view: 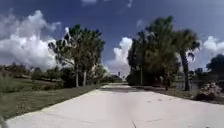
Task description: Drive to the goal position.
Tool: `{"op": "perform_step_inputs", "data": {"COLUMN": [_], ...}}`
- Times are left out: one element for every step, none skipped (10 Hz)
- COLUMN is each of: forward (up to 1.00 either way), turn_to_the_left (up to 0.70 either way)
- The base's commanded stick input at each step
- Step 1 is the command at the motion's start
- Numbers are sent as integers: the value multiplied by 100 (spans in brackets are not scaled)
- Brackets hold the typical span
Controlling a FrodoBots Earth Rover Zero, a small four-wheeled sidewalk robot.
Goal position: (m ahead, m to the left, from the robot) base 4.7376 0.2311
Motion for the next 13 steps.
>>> {"op": "perform_step_inputs", "data": {"forward": [85, 85, 85, 85, 85, 85, 85, 85, 85, 85, 85, 85, 85], "turn_to_the_left": [0, 0, 0, 0, 0, 0, 0, 0, 0, 0, 0, 0, 0]}}
